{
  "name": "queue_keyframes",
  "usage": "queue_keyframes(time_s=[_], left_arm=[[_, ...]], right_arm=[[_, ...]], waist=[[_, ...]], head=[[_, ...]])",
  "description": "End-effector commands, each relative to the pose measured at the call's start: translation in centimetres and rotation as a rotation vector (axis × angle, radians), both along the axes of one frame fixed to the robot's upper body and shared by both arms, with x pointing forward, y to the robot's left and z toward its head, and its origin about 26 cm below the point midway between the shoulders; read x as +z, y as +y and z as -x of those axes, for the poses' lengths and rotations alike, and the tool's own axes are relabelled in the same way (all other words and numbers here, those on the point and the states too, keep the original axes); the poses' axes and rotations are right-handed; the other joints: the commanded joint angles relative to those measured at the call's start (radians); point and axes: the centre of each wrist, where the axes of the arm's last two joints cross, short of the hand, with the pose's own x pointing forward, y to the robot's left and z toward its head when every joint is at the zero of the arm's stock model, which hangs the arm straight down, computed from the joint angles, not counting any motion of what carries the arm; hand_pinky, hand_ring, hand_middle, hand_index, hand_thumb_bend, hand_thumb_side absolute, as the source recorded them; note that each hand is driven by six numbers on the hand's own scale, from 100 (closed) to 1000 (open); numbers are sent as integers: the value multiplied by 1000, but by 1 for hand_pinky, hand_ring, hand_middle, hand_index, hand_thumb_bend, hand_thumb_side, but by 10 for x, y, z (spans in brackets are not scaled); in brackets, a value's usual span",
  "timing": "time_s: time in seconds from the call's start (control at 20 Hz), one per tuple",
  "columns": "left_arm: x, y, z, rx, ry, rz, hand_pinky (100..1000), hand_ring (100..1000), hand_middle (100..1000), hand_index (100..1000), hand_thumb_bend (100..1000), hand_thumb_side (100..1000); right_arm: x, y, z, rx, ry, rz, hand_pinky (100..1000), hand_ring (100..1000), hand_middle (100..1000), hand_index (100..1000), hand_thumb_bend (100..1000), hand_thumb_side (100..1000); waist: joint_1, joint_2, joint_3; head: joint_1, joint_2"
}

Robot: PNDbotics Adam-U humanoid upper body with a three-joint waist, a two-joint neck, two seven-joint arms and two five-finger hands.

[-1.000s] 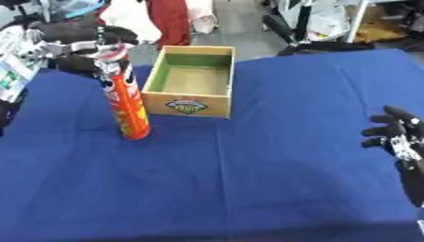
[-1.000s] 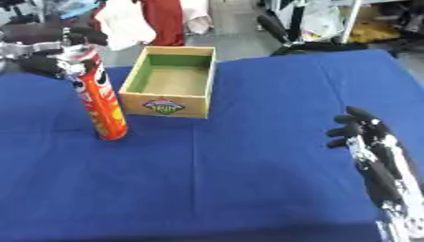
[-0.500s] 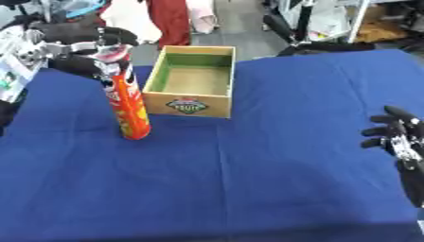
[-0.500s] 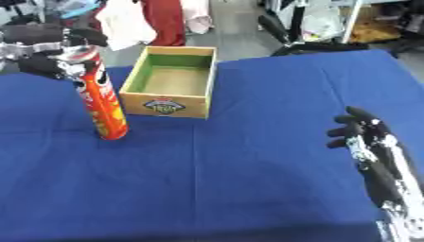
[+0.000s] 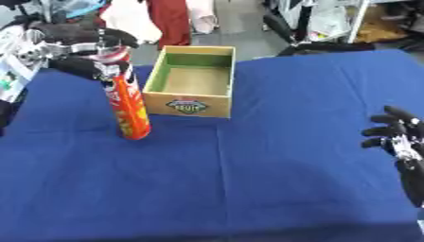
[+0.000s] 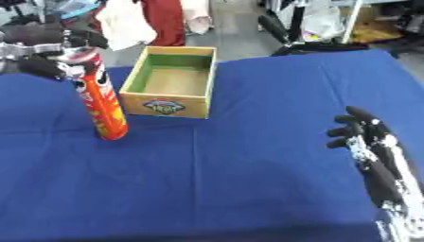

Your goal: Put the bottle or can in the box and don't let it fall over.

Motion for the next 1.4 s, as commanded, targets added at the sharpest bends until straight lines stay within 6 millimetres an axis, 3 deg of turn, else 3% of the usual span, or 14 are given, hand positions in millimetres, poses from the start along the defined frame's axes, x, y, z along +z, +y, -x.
queue_keyframes(time_s=[0.05, 0.25, 0.35, 0.55, 1.1, 1.4], left_arm=[[10, 7, 1, 14, 0, -57, 929, 966, 967, 1000, 100, 1000], [9, 8, 1, 18, 17, -79, 897, 939, 940, 1000, 100, 1000], [8, 9, 1, 17, 32, -94, 849, 899, 912, 1000, 100, 883], [7, 9, 1, 7, 72, -117, 776, 823, 859, 1000, 100, 798], [8, 9, 1, -15, 176, -164, 573, 654, 752, 956, 100, 646], [8, 7, 1, -31, 206, -165, 491, 584, 686, 899, 100, 386]], right_arm=[[6, -1, -2, 4, -17, 1, 558, 639, 688, 837, 100, 459], [6, -1, -2, 3, -17, 1, 558, 639, 688, 837, 100, 459], [6, -1, -2, 3, -17, 2, 558, 639, 688, 837, 100, 458], [6, -1, -2, 3, -17, 2, 558, 639, 688, 837, 100, 458], [5, -1, -2, 4, -15, 2, 558, 639, 688, 837, 100, 459], [5, -1, -2, 5, -14, 2, 558, 639, 688, 837, 100, 460]], waist=[[-3, -5, 1], [-3, -6, 2], [-3, -6, 2], [-3, -6, 2], [-2, -8, 1], [-2, -8, 1]], head=[[3, -2], [3, -2], [3, -2], [3, -2], [0, -2], [1, -2]])
